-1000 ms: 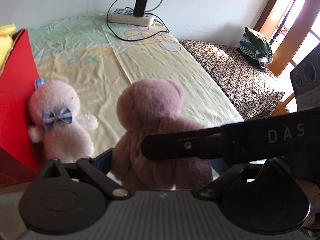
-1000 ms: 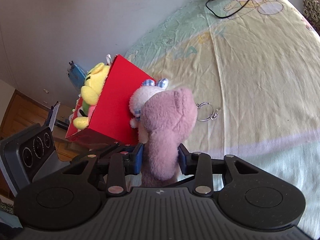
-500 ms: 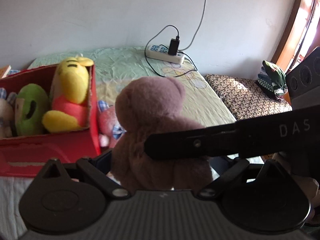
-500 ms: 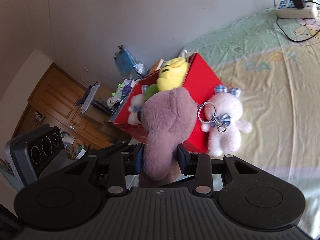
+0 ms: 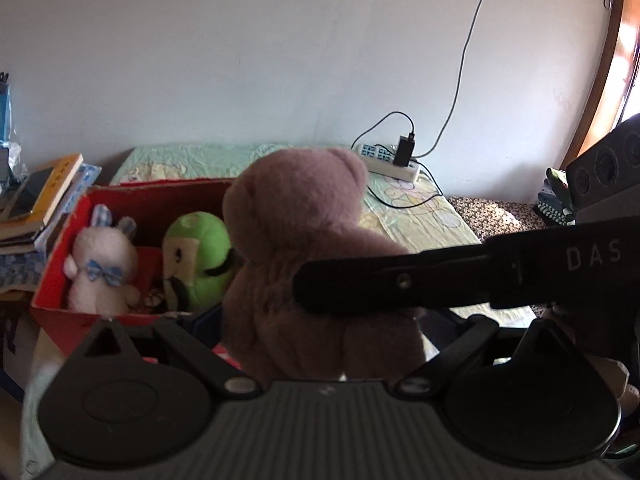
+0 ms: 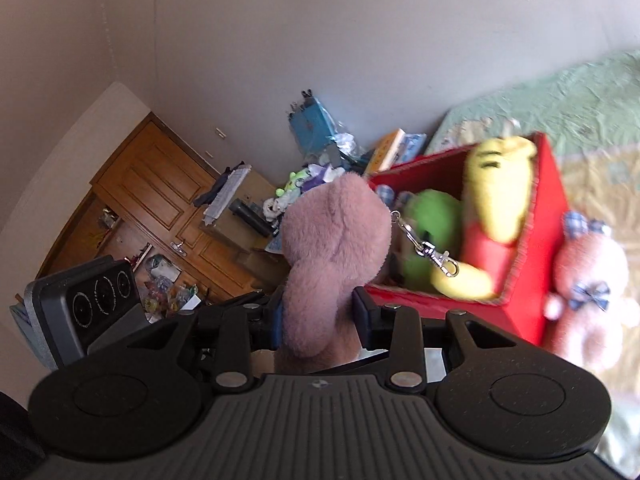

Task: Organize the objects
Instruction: 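Lift the pink teddy bear and carry it with the right gripper to the red box, then lower the pink teddy bear into the box and open the right gripper, then withdraw the right gripper and move it toward the white bunny plush, then grasp the white bunny plush by its head with the right gripper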

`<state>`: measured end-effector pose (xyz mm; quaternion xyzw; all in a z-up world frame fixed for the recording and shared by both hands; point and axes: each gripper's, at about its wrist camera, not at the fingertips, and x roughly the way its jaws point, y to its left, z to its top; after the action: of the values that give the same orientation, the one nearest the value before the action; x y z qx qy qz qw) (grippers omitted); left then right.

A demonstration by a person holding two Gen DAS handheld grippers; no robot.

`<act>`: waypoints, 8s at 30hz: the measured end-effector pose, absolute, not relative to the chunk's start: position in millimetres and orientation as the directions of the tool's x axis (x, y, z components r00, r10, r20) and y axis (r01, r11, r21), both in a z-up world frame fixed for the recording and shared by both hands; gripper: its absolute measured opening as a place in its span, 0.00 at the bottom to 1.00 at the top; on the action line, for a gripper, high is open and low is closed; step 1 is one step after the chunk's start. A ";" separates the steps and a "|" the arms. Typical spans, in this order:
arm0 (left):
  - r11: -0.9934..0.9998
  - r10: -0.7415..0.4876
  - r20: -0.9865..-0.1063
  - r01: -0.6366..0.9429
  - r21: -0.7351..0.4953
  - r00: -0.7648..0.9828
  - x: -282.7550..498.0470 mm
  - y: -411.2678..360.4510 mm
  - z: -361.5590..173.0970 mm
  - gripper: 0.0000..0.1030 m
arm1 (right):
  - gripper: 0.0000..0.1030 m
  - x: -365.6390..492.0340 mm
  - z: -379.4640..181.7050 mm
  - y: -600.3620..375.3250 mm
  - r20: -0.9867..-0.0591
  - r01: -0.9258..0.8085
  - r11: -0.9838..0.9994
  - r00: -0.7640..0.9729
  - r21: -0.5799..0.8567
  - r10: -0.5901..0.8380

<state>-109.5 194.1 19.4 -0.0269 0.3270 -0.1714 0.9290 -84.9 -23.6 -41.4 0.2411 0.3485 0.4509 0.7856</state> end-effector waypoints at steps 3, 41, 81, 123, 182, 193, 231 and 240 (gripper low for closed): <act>0.940 -0.336 -0.575 0.308 -0.149 0.746 -106.9 224.8 30.2 0.94 | 0.36 -80.6 -32.3 4.6 -0.304 -0.557 0.471 0.370 0.684 0.878; 0.907 -0.341 -0.732 0.412 -0.091 0.590 38.7 311.4 -50.4 0.91 | 0.35 7.6 -100.6 107.3 -0.519 -0.265 0.713 0.532 0.649 0.670; 0.925 -0.248 -0.772 0.381 -0.007 0.586 39.5 298.0 -61.8 1.00 | 0.28 2.2 -113.1 104.3 -0.519 -0.229 0.731 0.572 0.643 0.636; 0.944 -0.062 -0.812 0.298 0.140 0.580 28.6 271.2 -53.3 1.00 | 0.27 -30.1 -98.1 88.7 -0.491 -0.241 0.774 0.655 0.585 0.575; 0.941 0.336 -0.752 -0.223 0.253 0.567 -44.1 183.7 -20.0 0.99 | 0.30 -41.7 -78.4 -34.8 -0.383 -0.517 0.551 0.401 0.655 0.832; 0.942 0.332 -0.808 -0.220 0.255 0.486 -53.1 148.9 -47.0 0.99 | 0.30 -45.6 -91.2 -69.4 -0.384 -0.490 0.530 0.372 0.692 0.845; 0.983 -0.134 -0.846 0.181 -0.045 0.516 -37.7 67.5 -123.9 0.93 | 0.34 -21.0 -201.9 -141.5 -0.585 -0.153 0.690 0.421 0.707 0.693; 0.978 -0.170 -0.849 0.193 -0.082 0.500 -33.2 72.3 -127.5 0.93 | 0.28 -13.2 -213.0 -130.8 -0.549 -0.155 0.639 0.386 0.754 0.741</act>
<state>-33.2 72.3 -127.5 0.0118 0.4887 -0.1050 0.8660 -13.2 -130.8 -213.0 0.3107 0.4722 0.2901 0.7722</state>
